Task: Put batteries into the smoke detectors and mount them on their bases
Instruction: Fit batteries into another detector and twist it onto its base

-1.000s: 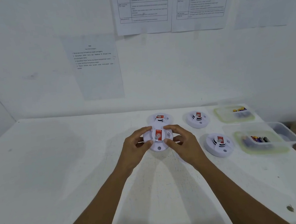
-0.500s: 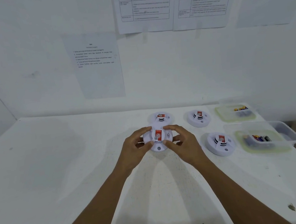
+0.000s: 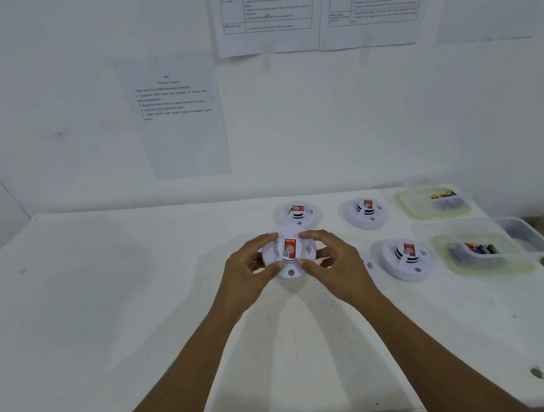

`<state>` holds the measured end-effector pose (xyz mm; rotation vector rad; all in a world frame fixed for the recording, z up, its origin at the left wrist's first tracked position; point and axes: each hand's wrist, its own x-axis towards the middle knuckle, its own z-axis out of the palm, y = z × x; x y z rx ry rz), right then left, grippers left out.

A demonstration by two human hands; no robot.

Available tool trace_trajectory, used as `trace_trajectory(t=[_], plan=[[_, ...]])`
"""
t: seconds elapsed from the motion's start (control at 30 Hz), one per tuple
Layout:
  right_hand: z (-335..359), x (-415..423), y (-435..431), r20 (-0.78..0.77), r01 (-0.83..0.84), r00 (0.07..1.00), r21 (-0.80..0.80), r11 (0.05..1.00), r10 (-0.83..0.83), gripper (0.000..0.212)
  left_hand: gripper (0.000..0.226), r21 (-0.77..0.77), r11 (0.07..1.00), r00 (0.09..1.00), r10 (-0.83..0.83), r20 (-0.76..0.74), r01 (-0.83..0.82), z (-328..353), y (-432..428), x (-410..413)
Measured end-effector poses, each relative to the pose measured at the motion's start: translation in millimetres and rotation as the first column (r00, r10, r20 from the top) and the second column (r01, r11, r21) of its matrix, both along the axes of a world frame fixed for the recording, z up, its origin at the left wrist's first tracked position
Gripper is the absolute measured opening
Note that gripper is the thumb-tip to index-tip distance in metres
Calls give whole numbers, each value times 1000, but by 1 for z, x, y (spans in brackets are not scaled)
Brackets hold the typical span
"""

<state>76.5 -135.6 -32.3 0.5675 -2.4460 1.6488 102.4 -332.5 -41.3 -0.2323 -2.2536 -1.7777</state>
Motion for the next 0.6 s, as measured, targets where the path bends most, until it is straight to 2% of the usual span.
trace_trajectory(t=[0.13, 0.33, 0.43, 0.6], plan=[[-4, 4, -5, 31, 13, 999, 6, 1000, -13, 41, 48, -46, 999, 1000, 11, -11, -11, -5, -4, 3], [-29, 22, -10, 60, 3, 998, 63, 998, -6, 40, 45, -225, 971, 997, 80, 10, -76, -36, -11, 22], [-45, 29, -15, 85, 15, 996, 67, 998, -21, 40, 44, -253, 965, 996, 78, 37, -66, -50, -13, 28], [-56, 28, -22, 34, 60, 997, 80, 995, -62, 34, 37, -284, 956, 995, 95, 43, -78, -56, -11, 26]])
